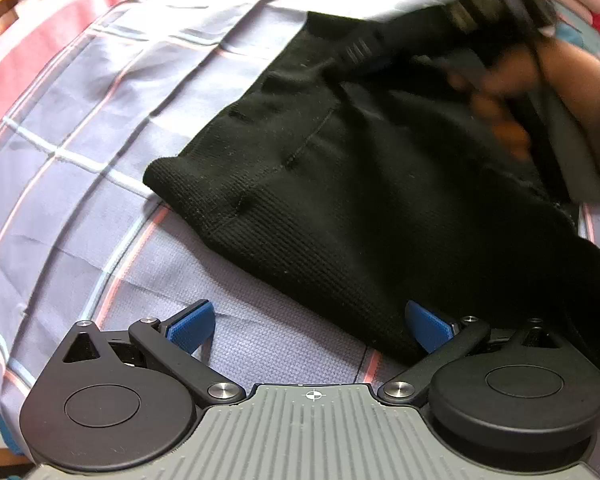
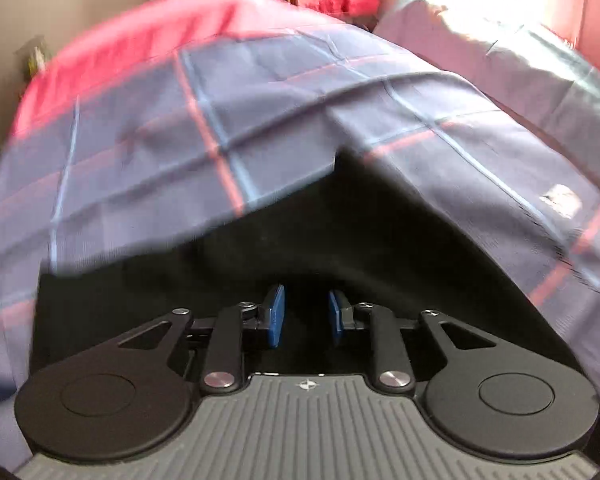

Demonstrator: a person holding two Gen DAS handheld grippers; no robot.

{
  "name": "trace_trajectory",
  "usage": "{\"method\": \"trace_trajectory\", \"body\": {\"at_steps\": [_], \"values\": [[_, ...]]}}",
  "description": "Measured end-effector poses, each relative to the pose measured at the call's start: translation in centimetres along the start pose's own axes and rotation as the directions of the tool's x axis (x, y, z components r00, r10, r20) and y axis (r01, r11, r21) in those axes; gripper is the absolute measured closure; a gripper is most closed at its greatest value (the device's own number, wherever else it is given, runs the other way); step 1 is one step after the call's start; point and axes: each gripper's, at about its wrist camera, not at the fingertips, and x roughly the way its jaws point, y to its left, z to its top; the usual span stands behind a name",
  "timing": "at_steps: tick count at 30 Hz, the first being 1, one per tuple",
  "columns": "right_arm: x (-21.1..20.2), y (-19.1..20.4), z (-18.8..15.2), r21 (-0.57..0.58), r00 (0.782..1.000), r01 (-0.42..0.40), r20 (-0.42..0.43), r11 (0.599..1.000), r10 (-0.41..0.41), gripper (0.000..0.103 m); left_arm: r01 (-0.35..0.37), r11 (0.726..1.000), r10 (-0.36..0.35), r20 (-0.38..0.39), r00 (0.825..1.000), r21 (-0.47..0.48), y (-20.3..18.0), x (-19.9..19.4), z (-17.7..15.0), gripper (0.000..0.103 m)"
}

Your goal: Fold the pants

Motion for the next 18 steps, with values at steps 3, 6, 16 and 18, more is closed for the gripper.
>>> {"method": "trace_trajectory", "body": {"at_steps": [3,6,16,18], "values": [[-1.4,-0.6,0.5,0.061,0.999,-0.03,-0.042,0.998,0.033,0.074,0.008,1.0,-0.008,-0.002,1.0,-0.005,0.1,-0.1,0.1,0.0],[-3.3,-1.5,-1.2,0.095,0.999,-0.041,-0.024,0.995,0.044,0.043,0.003,1.0,-0.003,0.002,1.0,0.0,0.1,0.0,0.1,0.0],[-9.0,-2.6,-3.6,0.134,0.989,0.146,0.018,0.98,-0.15,0.043,-0.024,1.0,0.023,-0.082,0.996,-0.013,0.2,1.0,1.9,0.0],[-12.5,-2.0,-5.9,0.11,0.982,0.178,0.035,0.978,-0.183,0.047,-0.033,0.999,0.032,-0.089,0.996,-0.016,0.0,1.2,2.1,0.0]]}}
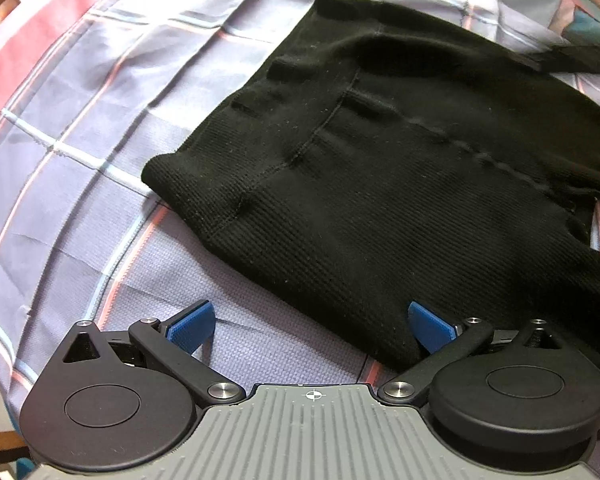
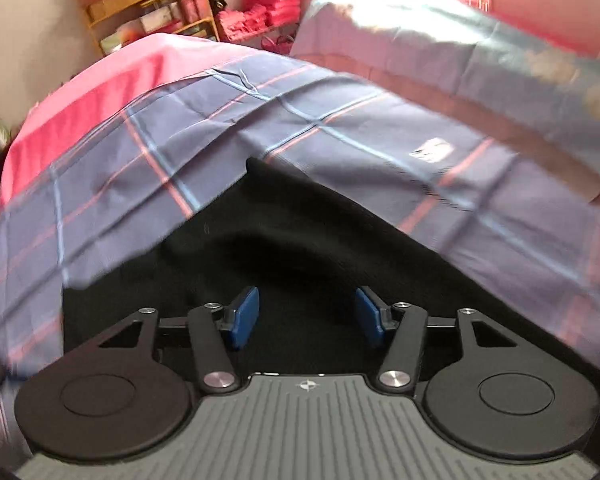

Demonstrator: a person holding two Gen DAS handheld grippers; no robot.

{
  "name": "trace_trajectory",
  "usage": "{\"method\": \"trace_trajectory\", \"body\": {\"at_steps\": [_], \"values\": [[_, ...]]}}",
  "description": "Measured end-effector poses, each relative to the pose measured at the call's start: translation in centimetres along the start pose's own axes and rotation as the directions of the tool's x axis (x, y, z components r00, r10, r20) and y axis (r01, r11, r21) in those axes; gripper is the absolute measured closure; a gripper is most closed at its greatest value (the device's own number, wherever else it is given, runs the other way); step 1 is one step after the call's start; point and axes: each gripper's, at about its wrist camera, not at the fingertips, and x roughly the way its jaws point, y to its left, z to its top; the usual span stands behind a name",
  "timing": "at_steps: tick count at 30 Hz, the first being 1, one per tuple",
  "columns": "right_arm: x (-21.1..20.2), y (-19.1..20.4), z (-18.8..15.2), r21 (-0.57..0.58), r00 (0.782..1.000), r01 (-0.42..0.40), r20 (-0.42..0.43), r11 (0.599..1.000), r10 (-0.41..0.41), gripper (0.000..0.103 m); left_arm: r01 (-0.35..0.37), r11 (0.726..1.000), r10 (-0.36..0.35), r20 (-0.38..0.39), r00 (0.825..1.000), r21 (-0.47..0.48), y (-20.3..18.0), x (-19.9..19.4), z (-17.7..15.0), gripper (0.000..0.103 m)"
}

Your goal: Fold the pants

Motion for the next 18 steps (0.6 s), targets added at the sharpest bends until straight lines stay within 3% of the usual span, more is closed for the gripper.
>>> {"method": "trace_trajectory", "body": {"at_steps": [5,8,10,11,13,18], "values": [[-7.3,1.7,-6.8,-0.013,1.0,-0.004,-0.031,1.0,0.003,0.052,-0.018,1.0,0.018,-0.02,1.0,-0.002,-0.2,0.7,0.8,0.0],[-8.8,2.4,-11.5,0.083,0.986,-0.063,-0.152,0.995,0.076,0.052,-0.022,1.0,0.022,-0.036,0.999,-0.004,-0.3,0.9,1.3,0.0],[-8.9,2.5,-15.1,0.146,0.964,-0.022,-0.26,0.989,0.06,0.052,-0.024,1.0,0.024,-0.046,0.999,-0.004,-0.3,1.1,1.5,0.0],[-9.8,2.9,-16.0,0.12,0.974,-0.004,-0.223,0.993,0.031,0.053,-0.026,1.0,0.026,-0.049,0.998,-0.002,-0.3,1.2,1.6,0.0],[-11.2,3.4,-17.0,0.08,0.97,0.025,-0.242,0.996,-0.005,0.048,-0.029,1.0,0.028,-0.06,0.998,-0.001,-0.3,1.4,2.0,0.0],[-14.9,1.2,-18.9,0.239,0.977,0.092,-0.207,0.967,-0.042,0.044,-0.026,1.0,0.025,-0.091,0.996,-0.011,-0.5,1.6,2.8,0.0]]}}
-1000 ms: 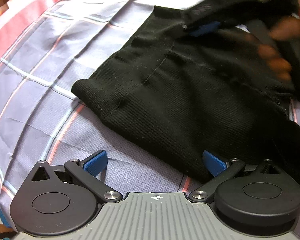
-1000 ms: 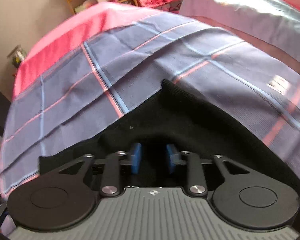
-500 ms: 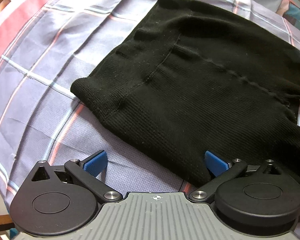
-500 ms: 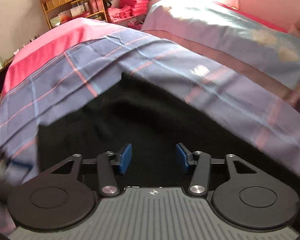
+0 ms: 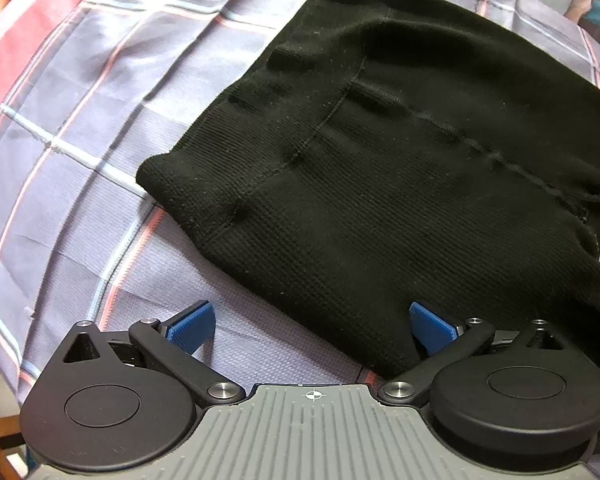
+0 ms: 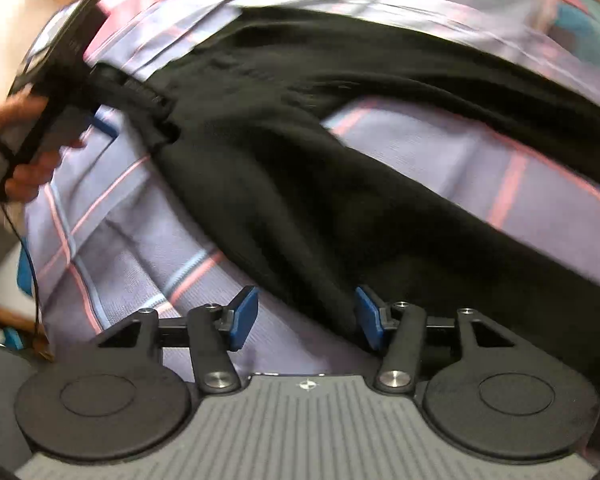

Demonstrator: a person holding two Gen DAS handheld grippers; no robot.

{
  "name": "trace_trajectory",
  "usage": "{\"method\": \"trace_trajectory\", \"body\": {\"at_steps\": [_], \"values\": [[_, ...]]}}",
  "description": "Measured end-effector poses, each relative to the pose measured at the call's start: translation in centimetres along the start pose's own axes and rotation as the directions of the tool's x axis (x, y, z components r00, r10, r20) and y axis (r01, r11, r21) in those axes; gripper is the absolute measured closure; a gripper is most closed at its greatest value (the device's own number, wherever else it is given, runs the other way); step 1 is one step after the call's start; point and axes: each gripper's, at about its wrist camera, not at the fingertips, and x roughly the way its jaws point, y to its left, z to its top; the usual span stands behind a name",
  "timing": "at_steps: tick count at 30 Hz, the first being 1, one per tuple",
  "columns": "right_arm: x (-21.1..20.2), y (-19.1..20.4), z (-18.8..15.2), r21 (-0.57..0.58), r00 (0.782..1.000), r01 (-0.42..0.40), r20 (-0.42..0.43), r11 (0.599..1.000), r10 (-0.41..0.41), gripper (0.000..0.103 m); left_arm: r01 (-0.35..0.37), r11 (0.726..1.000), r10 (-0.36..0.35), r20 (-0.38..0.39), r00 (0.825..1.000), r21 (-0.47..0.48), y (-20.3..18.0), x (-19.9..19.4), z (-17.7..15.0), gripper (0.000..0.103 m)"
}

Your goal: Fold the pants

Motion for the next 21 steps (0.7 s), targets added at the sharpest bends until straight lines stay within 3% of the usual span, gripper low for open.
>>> {"method": "trace_trajectory", "body": {"at_steps": [4,6,10,14,17,21], "values": [[-2.7,-3.3,-2.2,0.146,0.997,0.061,0.041,0.987,-0.067,0.044,0.028,1.0,-0.028,-0.02,0.999,-0.014,0.2,-0.1,0.3,0.0],[-4.1,-4.7,-3.2,0.214,0.993,0.087,0.061,0.973,-0.102,0.045,0.116,0.992,-0.117,-0.024,0.993,-0.046,0.8,-0.2,0.6,0.0],[-6.6,-7.3,-5.6,0.365,0.979,0.13,0.102,0.922,-0.179,0.045,0.3,0.944,-0.303,-0.009,0.953,-0.135,2.0,-0.3,1.0,0.0],[-8.6,-11.1,-9.1,0.6,0.96,0.136,0.117,0.788,-0.255,0.046,0.383,0.902,-0.392,-0.01,0.92,-0.201,3.5,0.1,1.7,0.0],[-9.3,-13.9,-11.4,0.732,0.94,0.163,0.088,0.662,-0.329,0.046,0.458,0.848,-0.477,-0.006,0.879,-0.268,5.8,0.4,1.4,0.0],[-9.3,-17.8,-13.3,0.862,0.911,0.128,0.093,0.491,-0.401,0.046,0.491,0.814,-0.514,0.008,0.858,-0.31,6.7,0.6,0.9,0.0]]}}
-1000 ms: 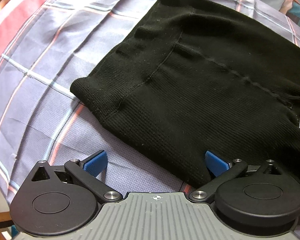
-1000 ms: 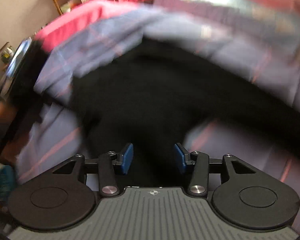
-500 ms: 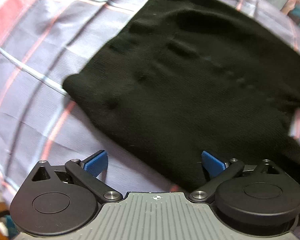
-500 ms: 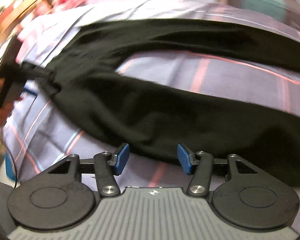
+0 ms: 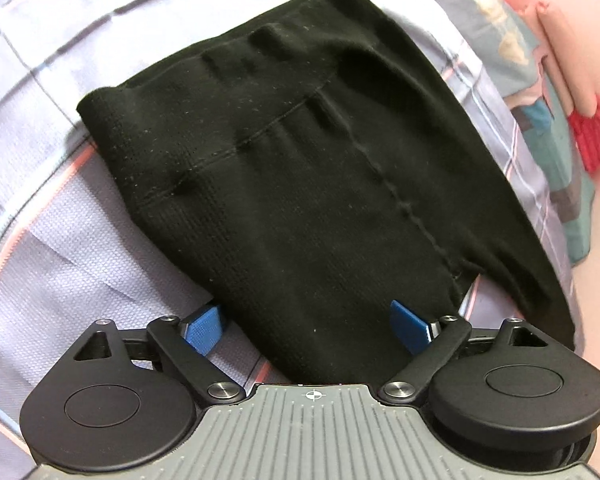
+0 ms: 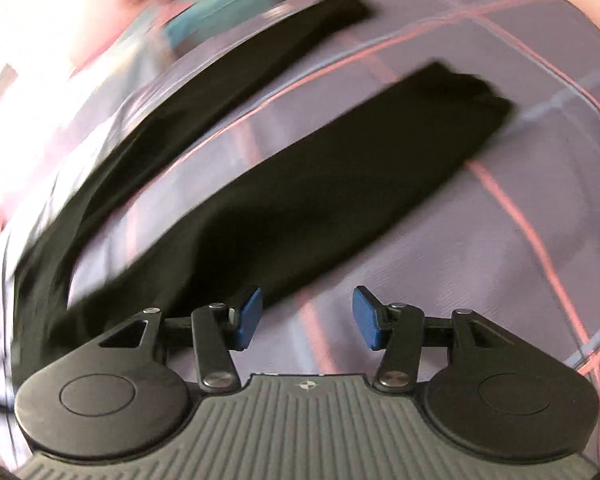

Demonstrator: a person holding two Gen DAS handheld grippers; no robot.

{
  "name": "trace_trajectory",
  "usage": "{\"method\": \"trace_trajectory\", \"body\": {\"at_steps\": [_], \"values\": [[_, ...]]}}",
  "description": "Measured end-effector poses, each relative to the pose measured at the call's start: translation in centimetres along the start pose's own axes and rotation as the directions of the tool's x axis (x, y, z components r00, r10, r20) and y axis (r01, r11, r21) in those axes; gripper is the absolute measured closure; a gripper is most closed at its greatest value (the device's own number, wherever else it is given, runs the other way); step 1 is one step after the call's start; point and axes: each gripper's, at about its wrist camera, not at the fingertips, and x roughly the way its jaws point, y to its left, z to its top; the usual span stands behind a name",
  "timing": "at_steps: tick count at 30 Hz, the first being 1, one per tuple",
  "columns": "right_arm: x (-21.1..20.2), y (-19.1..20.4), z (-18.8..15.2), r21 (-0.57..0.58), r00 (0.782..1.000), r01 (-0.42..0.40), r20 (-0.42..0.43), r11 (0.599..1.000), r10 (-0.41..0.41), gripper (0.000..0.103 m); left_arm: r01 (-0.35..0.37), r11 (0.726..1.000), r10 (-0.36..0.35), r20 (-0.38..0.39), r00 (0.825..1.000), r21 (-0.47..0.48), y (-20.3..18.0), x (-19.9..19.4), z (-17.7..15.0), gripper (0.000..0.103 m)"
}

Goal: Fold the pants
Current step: 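Grasp the pants waist with the left gripper while the right gripper grasps a leg hem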

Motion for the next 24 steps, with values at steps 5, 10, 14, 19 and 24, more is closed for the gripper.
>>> {"method": "trace_trajectory", "body": {"at_steps": [5,10,14,19,24], "values": [[1.8,-2.8,2.1,0.171,0.996,-0.071,0.059,0.983,0.062,0.048,0.042,0.997,-0.039,0.048,0.998,-0.066,0.1,-0.3,0.1,0.0],[3.4,-2.3,3.3,0.143,0.998,-0.049,0.055,0.989,0.041,0.078,0.026,0.992,-0.019,0.058,0.998,-0.122,0.8,-0.2,0.3,0.001],[3.6,-2.2,3.4,0.125,0.998,-0.041,0.046,0.991,0.036,0.095,0.015,0.986,-0.004,0.067,0.998,-0.165,1.6,-0.4,0.5,0.017],[1.5,-1.2,5.7,0.119,0.99,-0.128,0.079,0.985,0.119,0.096,0.072,0.991,-0.057,0.129,0.99,-0.115,-0.3,-2.4,1.7,0.019],[1.2,2.5,11.9,0.069,0.968,-0.229,0.126,0.971,0.219,0.096,0.104,0.994,-0.097,0.186,0.978,-0.029,-4.6,-3.4,5.7,0.02]]}}
